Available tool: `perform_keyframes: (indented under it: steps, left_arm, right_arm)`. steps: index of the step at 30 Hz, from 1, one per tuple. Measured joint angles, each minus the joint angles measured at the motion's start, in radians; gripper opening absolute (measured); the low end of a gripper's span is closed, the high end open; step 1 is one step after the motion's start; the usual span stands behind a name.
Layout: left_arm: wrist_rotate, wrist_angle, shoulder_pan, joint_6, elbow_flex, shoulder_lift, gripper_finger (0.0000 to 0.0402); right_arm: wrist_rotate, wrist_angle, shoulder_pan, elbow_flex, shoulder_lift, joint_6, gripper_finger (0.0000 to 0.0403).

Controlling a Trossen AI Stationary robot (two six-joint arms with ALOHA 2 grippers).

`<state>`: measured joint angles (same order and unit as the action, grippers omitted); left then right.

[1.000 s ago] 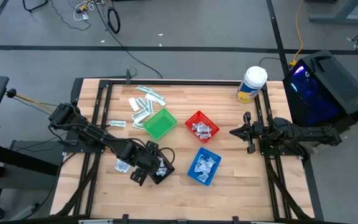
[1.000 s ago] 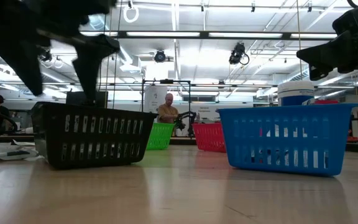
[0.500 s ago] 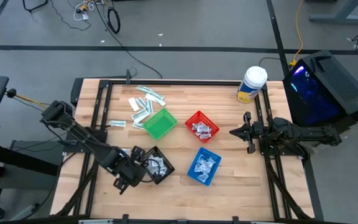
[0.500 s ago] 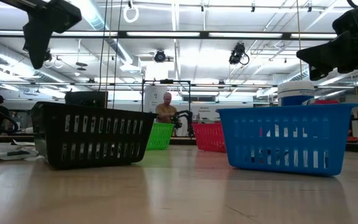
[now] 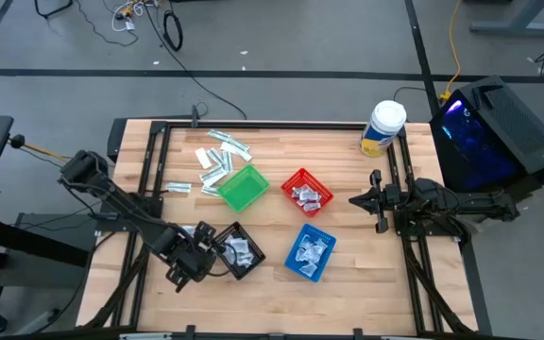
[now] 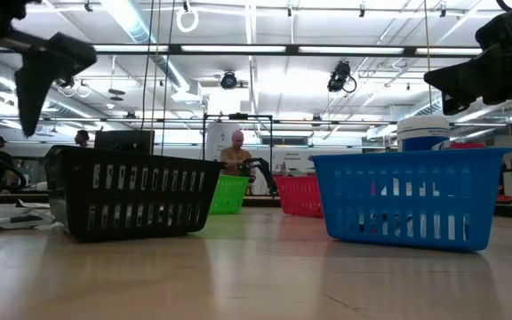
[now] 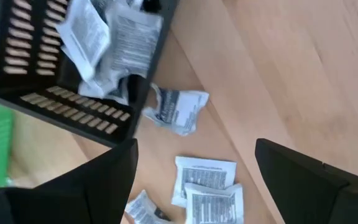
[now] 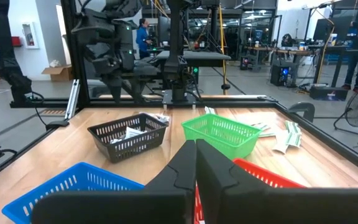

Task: Pick & Place First Aid Supplies
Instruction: Put the black towelette pack into the black bin

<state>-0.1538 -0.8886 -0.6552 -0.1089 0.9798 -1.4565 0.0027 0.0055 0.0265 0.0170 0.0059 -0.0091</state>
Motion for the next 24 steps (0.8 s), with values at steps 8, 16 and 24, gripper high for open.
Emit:
perform_keyframes:
  steps: [8, 16, 24]
  left_arm:
    - [0.014, 0.104, -0.017, -0.019, -0.123, 0.056, 0.0332]
    - [0.034, 0.129, -0.023, -0.039, -0.223, 0.070, 0.0332]
    - [0.039, 0.153, -0.095, -0.039, -0.252, 0.070, 0.0332]
  right_arm:
    - [0.000, 0.000, 0.000, 0.000, 0.000, 0.000, 0.0013]
    - [0.000, 0.000, 0.000, 0.000, 0.000, 0.000, 0.0013]
    - [0.000, 0.000, 0.000, 0.000, 0.000, 0.000, 0.0013]
